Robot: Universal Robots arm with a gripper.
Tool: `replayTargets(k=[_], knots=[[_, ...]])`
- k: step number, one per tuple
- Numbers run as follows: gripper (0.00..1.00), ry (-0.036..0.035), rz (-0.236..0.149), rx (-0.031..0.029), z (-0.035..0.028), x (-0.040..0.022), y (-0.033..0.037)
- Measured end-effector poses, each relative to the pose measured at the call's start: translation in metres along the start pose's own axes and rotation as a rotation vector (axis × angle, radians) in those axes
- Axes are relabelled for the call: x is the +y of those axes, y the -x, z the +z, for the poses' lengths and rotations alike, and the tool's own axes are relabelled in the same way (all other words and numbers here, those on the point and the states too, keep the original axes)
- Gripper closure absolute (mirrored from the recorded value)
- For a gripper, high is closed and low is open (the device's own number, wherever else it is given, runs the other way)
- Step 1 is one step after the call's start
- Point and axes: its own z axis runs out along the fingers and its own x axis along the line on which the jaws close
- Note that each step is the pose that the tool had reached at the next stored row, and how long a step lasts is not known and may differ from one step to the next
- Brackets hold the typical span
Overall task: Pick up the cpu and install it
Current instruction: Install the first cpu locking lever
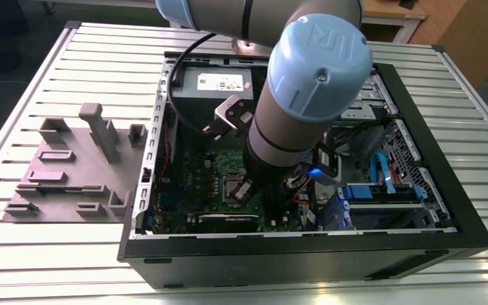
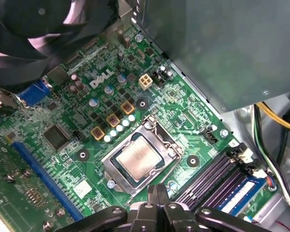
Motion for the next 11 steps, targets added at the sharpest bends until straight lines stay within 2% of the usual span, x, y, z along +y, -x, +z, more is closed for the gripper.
replayTargets(k=[4, 11], knots=[[0.90, -0.0001, 0.000, 0.0000, -0.0049, 0.0008, 0.0004], [0.90, -0.0001, 0.000, 0.0001, -0.0057, 0.0009, 0.0005]])
